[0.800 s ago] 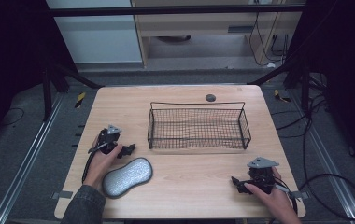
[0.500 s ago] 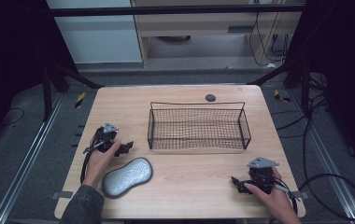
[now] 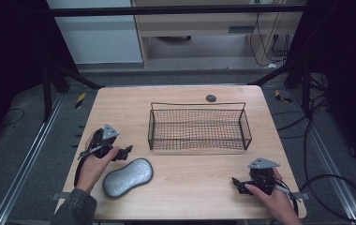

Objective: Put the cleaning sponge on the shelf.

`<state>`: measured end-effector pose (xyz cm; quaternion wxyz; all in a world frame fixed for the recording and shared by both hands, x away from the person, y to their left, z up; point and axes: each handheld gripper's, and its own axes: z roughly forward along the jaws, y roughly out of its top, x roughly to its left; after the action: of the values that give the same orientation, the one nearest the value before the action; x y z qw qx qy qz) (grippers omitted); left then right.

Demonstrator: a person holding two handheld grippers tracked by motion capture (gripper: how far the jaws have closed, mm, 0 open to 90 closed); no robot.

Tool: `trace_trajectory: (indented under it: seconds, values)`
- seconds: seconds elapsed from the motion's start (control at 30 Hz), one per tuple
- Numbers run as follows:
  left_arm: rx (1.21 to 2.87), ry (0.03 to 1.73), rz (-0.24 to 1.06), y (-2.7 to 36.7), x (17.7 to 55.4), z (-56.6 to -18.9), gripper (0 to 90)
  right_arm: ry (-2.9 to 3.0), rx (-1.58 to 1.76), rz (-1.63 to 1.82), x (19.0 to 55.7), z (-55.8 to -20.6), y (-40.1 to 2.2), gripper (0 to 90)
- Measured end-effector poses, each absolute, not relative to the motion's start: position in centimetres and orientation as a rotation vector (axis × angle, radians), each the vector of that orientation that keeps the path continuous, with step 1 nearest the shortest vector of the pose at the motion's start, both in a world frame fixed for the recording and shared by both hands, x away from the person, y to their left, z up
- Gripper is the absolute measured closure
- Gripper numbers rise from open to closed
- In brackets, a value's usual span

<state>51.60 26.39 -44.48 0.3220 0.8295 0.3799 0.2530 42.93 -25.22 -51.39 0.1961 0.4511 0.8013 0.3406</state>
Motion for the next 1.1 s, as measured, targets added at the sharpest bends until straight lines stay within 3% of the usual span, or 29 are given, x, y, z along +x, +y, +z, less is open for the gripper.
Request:
trace_trajectory:
  seconds: [0.53, 0.87, 1.1]
  values:
    - [2.335, 0.937, 0.511, 24.9, 47.7, -42.8, 3.3, 2.240, 1.272, 0.951, 42.9, -51.4, -25.2, 0.3]
    - [2.371, 0.911, 0.538, 24.3, 46.5, -41.7, 2.7, 2.227, 1.289, 0.944, 42.9, -51.4, -25.0, 0.3]
    - [2.456, 0.845, 0.474, 23.4, 46.2, -42.1, 3.9, 2.227, 1.289, 0.944, 42.9, -51.4, -25.0, 0.3]
